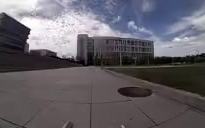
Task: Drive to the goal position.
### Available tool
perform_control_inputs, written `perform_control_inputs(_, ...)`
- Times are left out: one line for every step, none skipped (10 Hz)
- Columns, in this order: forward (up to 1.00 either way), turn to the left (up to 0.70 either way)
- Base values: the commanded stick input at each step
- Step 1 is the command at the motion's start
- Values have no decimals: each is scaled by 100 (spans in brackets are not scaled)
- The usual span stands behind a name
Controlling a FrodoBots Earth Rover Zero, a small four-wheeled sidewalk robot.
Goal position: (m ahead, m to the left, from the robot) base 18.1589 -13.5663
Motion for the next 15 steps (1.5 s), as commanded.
perform_control_inputs(9,0)
perform_control_inputs(16,0)
perform_control_inputs(51,0)
perform_control_inputs(100,0)
perform_control_inputs(100,0)
perform_control_inputs(100,0)
perform_control_inputs(100,0)
perform_control_inputs(100,0)
perform_control_inputs(100,0)
perform_control_inputs(100,0)
perform_control_inputs(100,0)
perform_control_inputs(100,0)
perform_control_inputs(100,0)
perform_control_inputs(100,0)
perform_control_inputs(100,0)
